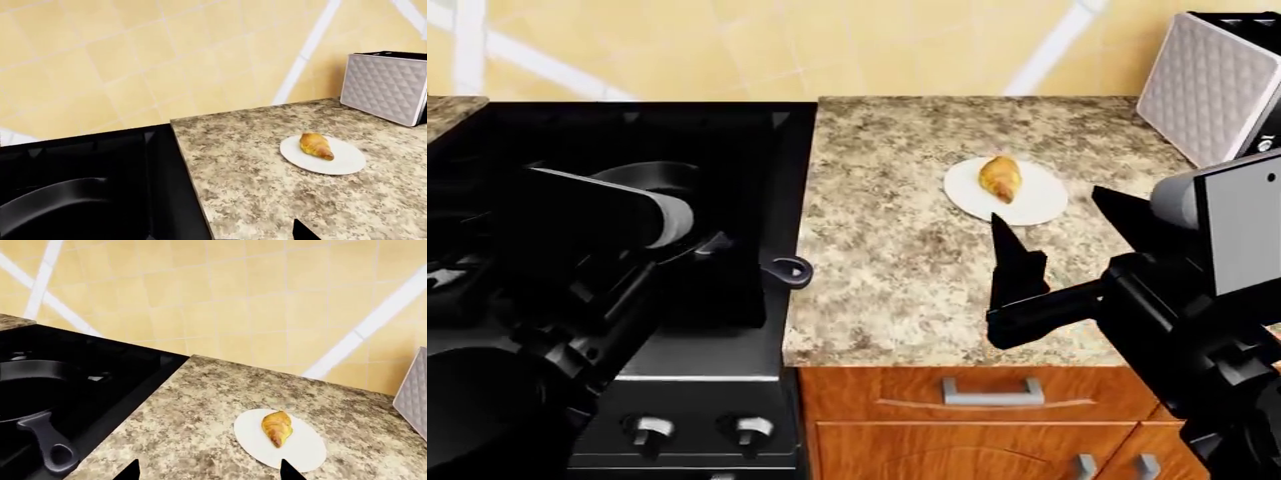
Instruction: Pick the croissant and place it on the pan. Then turn on the stove to warm the croissant.
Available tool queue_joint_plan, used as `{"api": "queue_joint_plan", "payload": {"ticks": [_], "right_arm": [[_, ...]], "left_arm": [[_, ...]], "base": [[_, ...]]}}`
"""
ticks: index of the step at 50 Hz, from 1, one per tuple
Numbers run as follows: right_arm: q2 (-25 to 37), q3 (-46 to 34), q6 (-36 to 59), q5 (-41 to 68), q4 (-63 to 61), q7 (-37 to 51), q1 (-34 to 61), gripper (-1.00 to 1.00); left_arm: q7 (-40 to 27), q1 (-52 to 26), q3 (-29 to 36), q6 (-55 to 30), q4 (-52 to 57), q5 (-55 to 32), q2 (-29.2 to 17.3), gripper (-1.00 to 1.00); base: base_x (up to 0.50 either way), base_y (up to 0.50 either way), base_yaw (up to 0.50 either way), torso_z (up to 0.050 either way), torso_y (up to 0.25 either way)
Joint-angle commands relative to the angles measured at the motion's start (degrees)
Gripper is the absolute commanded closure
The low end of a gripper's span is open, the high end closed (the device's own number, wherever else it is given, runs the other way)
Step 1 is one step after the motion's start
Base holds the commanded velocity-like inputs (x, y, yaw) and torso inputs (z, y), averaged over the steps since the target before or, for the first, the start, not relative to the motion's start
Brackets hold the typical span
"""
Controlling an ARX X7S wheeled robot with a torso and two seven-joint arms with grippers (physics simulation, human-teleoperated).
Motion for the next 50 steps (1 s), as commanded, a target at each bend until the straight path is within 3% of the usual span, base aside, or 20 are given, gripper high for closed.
{"api": "queue_joint_plan", "payload": {"ticks": [1, 14, 23, 35, 50], "right_arm": [[0.2, 0.7, -0.1, -2.2, -0.3, -2.4, -0.8, -1.00], [1.0, -0.4, -0.4, -2.9, 0.2, -2.9, -1.0, -1.00], [1.7, -3.3, 0.1, -2.8, 2.0, -2.0, 1.3, -1.00], [2.1, -14.0, -2.0, 5.3, 15.0, 8.3, 12.7, -1.00], [1.0, -18.7, -4.6, 7.8, 22.9, 12.5, 18.1, -1.00]], "left_arm": [[-0.3, -0.8, 1.6, 1.0, -0.5, -0.2, -0.2, -1.00], [0.0, -0.6, 2.7, 2.4, -0.9, 0.2, -0.4, -1.00], [1.0, -0.4, 3.2, 3.7, -1.2, 0.9, -0.7, -1.00], [3.4, 0.6, 4.1, 5.8, -1.7, 3.4, -1.3, -1.00], [2.6, -0.1, 3.1, 7.2, -1.4, 2.0, -1.8, -1.00]], "base": [[0.50, 0.05, 0.00, 0.000, 0.000], [0.50, 0.05, 0.00, 0.000, 0.001], [0.00, 0.00, 0.00, 0.000, 0.001], [0.00, 0.00, 0.00, 0.000, 0.000], [0.00, 0.00, 0.00, 0.000, 0.000]]}}
